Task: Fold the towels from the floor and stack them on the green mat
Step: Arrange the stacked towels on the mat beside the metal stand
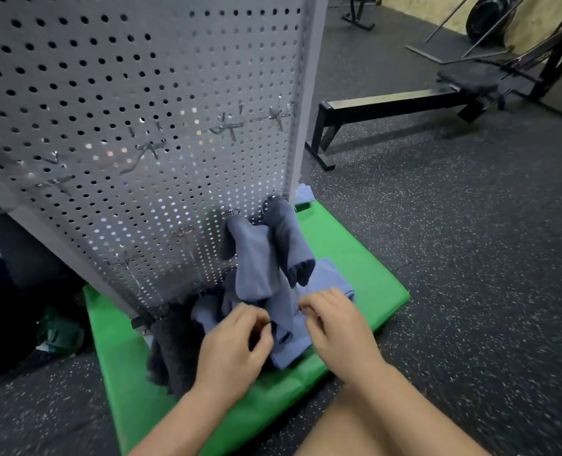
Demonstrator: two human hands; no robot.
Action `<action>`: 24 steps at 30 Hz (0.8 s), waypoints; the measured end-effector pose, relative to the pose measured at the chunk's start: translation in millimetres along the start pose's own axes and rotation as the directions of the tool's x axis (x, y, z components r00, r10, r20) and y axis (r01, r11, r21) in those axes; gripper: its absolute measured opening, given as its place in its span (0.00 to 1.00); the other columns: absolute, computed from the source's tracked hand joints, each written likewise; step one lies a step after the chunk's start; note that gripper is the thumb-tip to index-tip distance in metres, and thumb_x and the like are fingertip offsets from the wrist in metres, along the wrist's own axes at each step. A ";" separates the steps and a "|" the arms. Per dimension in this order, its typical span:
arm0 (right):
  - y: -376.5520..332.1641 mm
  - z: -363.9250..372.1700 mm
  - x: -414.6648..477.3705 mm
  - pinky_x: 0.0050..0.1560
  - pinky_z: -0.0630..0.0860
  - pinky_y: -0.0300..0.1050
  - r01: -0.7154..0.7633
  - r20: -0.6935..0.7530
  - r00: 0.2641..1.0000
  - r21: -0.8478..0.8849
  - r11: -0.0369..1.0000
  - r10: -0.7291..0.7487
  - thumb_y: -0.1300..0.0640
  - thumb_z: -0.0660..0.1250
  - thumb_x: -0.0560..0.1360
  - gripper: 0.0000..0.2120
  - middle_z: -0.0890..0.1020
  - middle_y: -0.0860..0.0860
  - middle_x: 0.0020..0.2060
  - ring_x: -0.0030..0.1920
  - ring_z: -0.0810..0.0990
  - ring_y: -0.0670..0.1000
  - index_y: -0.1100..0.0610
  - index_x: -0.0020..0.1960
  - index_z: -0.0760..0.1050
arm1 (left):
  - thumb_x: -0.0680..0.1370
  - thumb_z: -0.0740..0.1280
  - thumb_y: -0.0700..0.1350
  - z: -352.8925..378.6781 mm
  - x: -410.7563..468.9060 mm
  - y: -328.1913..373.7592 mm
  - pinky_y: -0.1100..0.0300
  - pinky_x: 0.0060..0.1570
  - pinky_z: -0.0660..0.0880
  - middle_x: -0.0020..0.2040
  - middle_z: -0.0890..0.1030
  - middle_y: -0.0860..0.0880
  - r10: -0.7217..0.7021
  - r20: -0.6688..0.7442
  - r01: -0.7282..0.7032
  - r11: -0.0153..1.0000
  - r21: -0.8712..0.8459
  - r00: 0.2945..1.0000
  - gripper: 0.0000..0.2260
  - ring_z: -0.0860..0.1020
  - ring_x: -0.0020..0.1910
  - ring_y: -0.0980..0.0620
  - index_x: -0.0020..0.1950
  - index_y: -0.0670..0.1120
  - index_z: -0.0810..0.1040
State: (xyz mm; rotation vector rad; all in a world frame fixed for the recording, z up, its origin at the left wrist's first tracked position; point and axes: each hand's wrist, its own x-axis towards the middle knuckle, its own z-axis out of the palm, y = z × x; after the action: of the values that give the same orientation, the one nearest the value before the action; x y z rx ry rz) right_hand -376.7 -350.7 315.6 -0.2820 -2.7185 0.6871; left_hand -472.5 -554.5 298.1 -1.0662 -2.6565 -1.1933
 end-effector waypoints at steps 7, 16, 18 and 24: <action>26.4 22.6 -36.3 0.49 0.78 0.51 -0.452 0.109 0.892 0.191 0.871 0.439 0.51 0.65 0.77 0.06 0.85 0.44 0.43 0.45 0.81 0.51 0.47 0.51 0.80 | 0.76 0.70 0.52 109.9 -30.9 -64.6 0.56 0.42 0.73 0.48 0.77 0.56 -0.143 0.426 0.080 0.983 0.164 0.893 0.07 0.78 0.46 0.55 0.53 0.56 0.75; 21.6 33.5 -30.2 0.44 0.74 0.54 -0.447 0.149 0.890 0.105 0.889 0.430 0.55 0.66 0.79 0.04 0.82 0.49 0.39 0.43 0.78 0.56 0.50 0.53 0.78 | 0.61 0.83 0.46 174.5 -51.5 -118.6 0.49 0.38 0.81 0.51 0.77 0.50 -0.292 0.562 0.023 0.900 0.436 0.774 0.31 0.80 0.47 0.45 0.62 0.53 0.76; 21.4 34.2 -28.9 0.44 0.74 0.54 -0.444 0.131 0.894 0.133 0.886 0.429 0.54 0.66 0.79 0.04 0.83 0.49 0.39 0.43 0.78 0.55 0.50 0.52 0.79 | 0.60 0.84 0.48 181.2 -51.0 -122.4 0.50 0.33 0.81 0.51 0.78 0.48 -0.316 0.555 0.035 0.888 0.458 0.770 0.33 0.82 0.44 0.44 0.62 0.52 0.75; 23.7 38.4 -25.4 0.42 0.71 0.51 -0.455 0.124 0.890 0.158 0.876 0.440 0.53 0.66 0.78 0.05 0.74 0.42 0.33 0.39 0.71 0.48 0.48 0.52 0.79 | 0.55 0.85 0.43 192.9 -31.0 -122.0 0.53 0.26 0.74 0.44 0.78 0.46 -0.211 0.553 -0.138 0.841 0.522 0.806 0.27 0.78 0.36 0.43 0.51 0.48 0.84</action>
State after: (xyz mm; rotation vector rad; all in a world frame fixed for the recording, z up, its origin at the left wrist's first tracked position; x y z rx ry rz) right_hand -364.0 -353.4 265.4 -0.8751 -2.6590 1.0878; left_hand -478.2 -499.5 74.5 -1.4325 -3.1500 -0.0085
